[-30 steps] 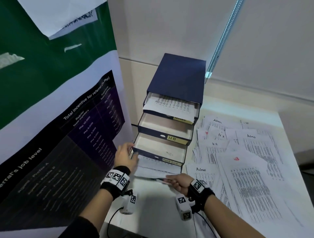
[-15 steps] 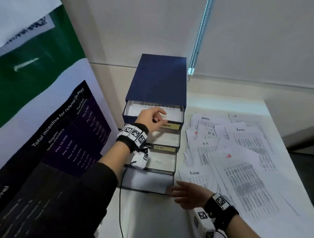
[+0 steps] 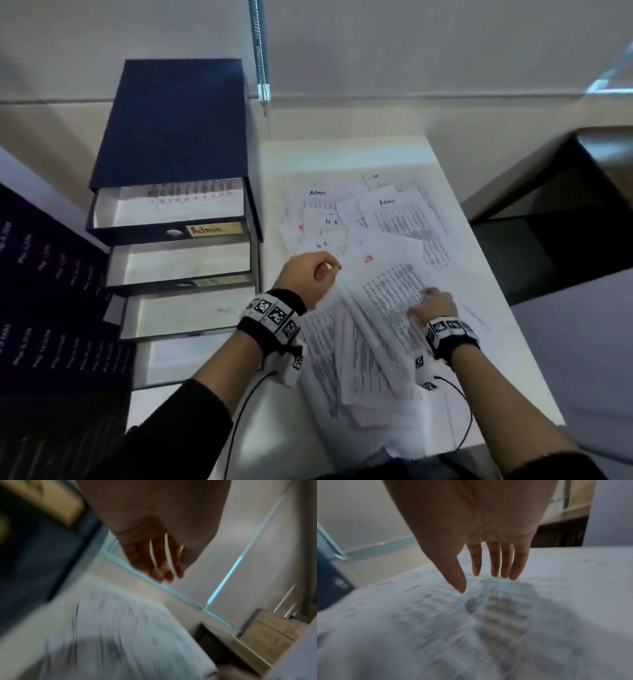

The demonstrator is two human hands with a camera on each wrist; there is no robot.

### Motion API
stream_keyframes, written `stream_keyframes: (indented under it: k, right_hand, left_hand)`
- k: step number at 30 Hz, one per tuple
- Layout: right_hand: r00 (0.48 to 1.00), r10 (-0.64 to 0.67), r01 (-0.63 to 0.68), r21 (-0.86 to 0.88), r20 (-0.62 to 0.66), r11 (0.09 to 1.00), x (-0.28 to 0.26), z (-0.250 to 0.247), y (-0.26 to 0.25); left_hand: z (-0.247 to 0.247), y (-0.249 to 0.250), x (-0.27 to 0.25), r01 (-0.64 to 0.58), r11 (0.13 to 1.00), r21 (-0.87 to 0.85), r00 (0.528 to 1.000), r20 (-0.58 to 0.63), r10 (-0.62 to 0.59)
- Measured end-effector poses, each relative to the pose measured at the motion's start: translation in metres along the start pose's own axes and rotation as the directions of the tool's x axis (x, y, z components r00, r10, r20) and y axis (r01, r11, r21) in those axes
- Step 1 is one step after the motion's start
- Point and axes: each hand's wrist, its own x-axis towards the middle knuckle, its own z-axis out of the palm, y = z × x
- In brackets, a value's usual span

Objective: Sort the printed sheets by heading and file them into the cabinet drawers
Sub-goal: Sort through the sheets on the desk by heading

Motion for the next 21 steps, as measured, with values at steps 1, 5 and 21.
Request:
stream_keyframes:
  k: [1,5,21]
  right_hand:
    - [1.000,0.013,-0.013,-0.073,-0.004,0.997,0.013,-0.003,0.010]
    - [0.998,0.004,0.007,-0.184,0.058,0.983,0.039,-0.012,0.036]
    - [0.924,-0.355,0.334,0.156,0.141,0.930,0.039,0.010,0.047]
  left_hand:
    - [0.032,-0.007,0.000,0.124,0.992,-0.025,0.990,0.078,-0.122]
    - [0.128,-0.029,-0.001,0.491,0.867,0.083,0.833,0.245,-0.495]
    - [0.169,-0.017,0.039,0.548,0.782,-0.298,0.751,-0.236,-0.617]
